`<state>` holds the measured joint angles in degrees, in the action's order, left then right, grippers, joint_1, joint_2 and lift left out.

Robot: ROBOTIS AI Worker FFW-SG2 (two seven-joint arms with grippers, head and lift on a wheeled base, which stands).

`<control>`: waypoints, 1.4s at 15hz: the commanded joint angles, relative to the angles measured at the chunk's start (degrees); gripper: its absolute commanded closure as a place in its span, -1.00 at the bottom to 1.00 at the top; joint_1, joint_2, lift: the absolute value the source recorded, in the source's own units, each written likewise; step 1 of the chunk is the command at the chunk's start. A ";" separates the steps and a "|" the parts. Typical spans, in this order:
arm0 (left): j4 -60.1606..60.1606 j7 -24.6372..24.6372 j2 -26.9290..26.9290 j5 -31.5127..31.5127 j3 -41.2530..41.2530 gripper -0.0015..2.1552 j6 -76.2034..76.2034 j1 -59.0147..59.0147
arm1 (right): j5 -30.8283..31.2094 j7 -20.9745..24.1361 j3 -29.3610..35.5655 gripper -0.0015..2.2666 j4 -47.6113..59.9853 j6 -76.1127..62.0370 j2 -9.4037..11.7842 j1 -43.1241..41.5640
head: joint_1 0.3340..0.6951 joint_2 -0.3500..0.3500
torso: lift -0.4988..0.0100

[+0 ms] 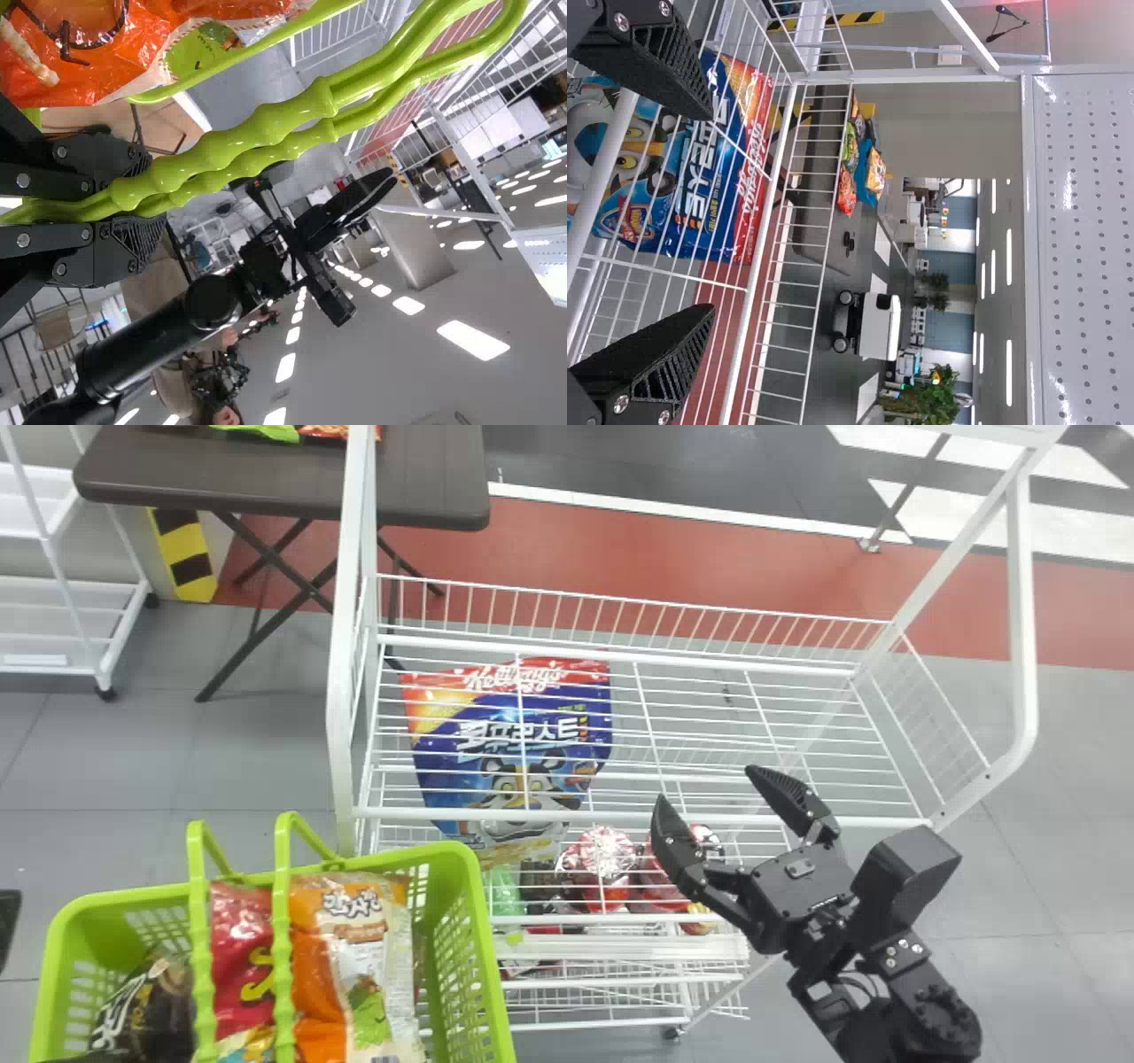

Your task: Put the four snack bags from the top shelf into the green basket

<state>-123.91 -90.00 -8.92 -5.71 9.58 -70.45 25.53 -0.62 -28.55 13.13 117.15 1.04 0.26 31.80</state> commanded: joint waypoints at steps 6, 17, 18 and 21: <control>-1.24 -0.57 0.39 1.40 -0.62 0.99 -1.06 0.84 | 0.00 0.07 -0.04 -0.95 -0.25 -3.19 -0.31 1.95 | 1.00 -0.82 | 0.96; -1.07 -0.57 0.83 3.16 -1.76 0.99 -1.06 0.93 | -0.09 0.33 -0.48 -0.95 -1.13 -3.37 -0.31 2.03 | 1.00 -0.82 | 0.96; -0.98 -0.57 0.83 3.16 -1.76 0.99 -1.06 0.84 | -0.09 0.33 -0.48 -0.95 -1.13 -3.37 -0.31 2.03 | 1.00 -0.83 | 0.96; -0.98 -0.57 0.48 3.07 -1.49 0.99 -1.06 0.58 | -0.17 0.33 -0.48 -0.95 -1.13 -3.37 -0.31 2.03 | 1.00 -0.83 | 0.96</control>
<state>-124.90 -90.00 -8.26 -2.56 7.96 -71.51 26.22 -0.74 -28.21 12.66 115.98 -2.31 0.26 33.84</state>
